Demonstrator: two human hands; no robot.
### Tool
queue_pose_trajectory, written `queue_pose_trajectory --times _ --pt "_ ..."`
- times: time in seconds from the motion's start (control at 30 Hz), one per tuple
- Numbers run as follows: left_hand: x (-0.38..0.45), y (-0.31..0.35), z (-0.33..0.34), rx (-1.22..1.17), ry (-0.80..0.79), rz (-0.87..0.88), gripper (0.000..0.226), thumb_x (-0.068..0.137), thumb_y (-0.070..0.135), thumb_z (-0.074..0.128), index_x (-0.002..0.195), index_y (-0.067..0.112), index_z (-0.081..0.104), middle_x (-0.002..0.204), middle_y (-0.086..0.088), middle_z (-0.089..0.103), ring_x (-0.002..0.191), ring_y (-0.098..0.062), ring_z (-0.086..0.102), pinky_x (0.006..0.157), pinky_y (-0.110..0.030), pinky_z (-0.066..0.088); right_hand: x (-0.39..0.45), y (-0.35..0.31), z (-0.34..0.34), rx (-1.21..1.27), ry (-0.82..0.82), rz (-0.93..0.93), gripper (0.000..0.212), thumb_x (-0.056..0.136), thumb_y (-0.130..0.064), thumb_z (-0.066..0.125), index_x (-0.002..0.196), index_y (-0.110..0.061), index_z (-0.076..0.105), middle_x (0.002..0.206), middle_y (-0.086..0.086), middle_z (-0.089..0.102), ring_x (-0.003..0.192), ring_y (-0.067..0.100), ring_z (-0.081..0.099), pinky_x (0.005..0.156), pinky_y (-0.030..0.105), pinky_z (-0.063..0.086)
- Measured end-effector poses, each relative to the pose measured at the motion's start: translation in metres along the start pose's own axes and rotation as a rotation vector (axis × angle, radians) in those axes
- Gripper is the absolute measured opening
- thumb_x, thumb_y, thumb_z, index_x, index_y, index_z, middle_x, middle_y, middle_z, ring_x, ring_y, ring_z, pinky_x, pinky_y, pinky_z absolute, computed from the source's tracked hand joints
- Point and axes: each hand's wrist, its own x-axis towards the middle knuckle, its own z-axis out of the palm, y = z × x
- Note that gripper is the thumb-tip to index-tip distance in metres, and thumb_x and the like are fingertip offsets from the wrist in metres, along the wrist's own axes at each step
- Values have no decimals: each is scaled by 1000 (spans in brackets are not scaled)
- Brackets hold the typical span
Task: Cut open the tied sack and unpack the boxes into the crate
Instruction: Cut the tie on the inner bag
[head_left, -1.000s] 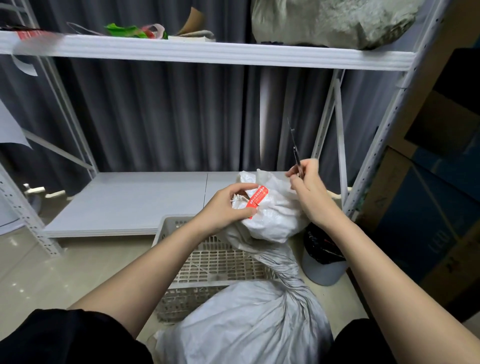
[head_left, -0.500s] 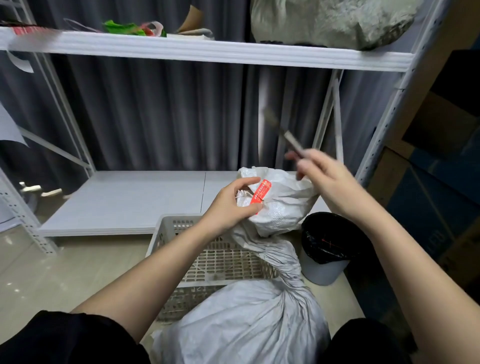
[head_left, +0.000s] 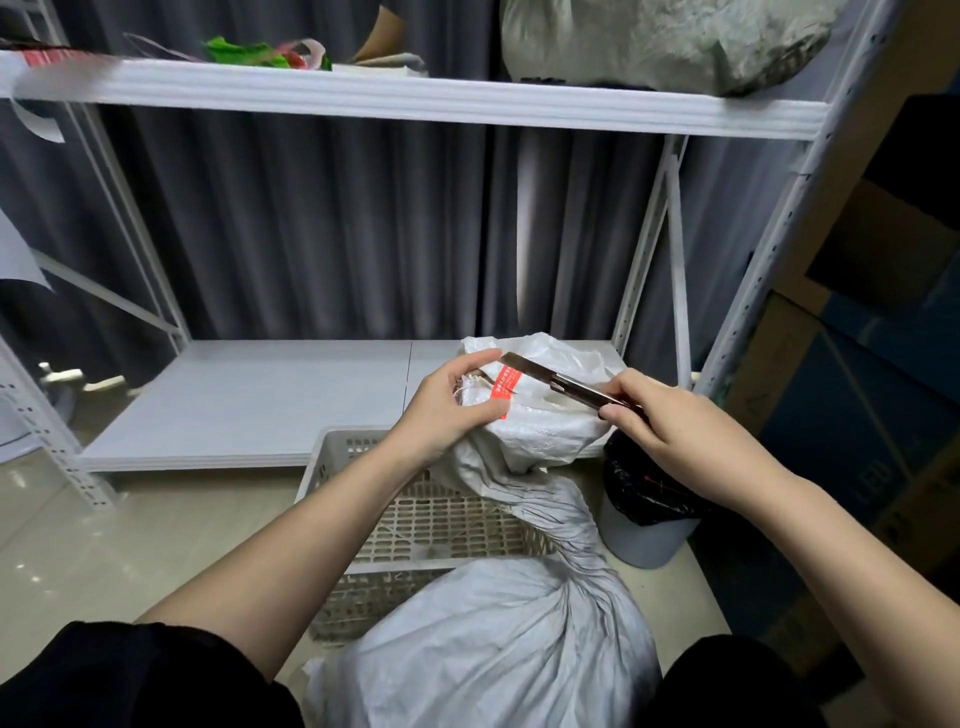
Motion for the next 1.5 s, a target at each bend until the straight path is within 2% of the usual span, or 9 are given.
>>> queue_pose_trajectory --times 0.1,0.3,0.43,0.7,0.97,1.1,1.3,1.4,1.5 --pt "-2 0 -1 20 -6 1 53 77 2 72 107 44 58 117 6 61 100 1 57 92 -11 43 -3 -7 1 -199 27 -4 21 99 -46 34 110 -32 45 91 -20 47 90 16 60 66 33 39" --pt "-3 2 1 47 -15 -15 52 77 5 72 117 36 59 121 5 59 103 0 55 99 -19 41 -2 -9 -2 -410 73 -45 31 98 -49 27 118 -33 45 107 -12 60 90 20 65 65 33 43" --pt "-3 1 2 46 -19 -7 52 77 4 72 111 41 58 119 7 59 100 3 55 96 -14 41 -2 -12 -3 -464 78 -55 33 98 -50 26 118 -33 45 104 -8 62 86 22 66 66 33 46" --pt "0 -1 1 58 -36 5 56 75 2 73 118 35 58 124 3 60 111 -7 53 104 -26 40 0 -28 -8 -527 37 -55 33 100 -48 25 116 -27 45 102 -3 63 88 28 66 66 34 47" --pt "2 1 5 106 -75 34 61 77 0 71 130 24 55 125 3 62 111 -8 58 98 -17 44 5 -36 4 -713 -31 -54 14 99 -22 35 109 -19 44 99 -1 65 92 26 65 53 31 35" --pt "4 0 -1 102 -83 28 59 78 -1 72 130 20 54 117 2 63 99 -2 59 88 -5 43 1 -26 5 -676 8 -6 13 100 -31 36 106 -22 43 104 -6 64 100 24 66 56 31 37" --pt "6 -9 -7 5 -3 -51 48 81 8 72 125 22 59 111 2 66 96 -6 63 91 -17 48 -2 -21 -5 -483 119 -14 31 98 -48 32 116 -29 48 113 -9 58 90 24 65 61 31 42" --pt "8 -15 -11 -46 45 -106 48 82 4 70 126 19 58 109 -1 66 96 -12 63 86 -17 50 -4 -15 -7 -213 161 25 24 97 -47 38 111 -33 52 103 -17 57 92 12 60 66 30 34" --pt "8 -20 -12 -12 85 -53 62 83 -2 67 136 20 45 105 -1 65 91 -9 62 76 -11 50 1 -9 0 160 244 65 11 96 -41 46 96 -35 55 82 -18 60 75 4 55 65 32 37"
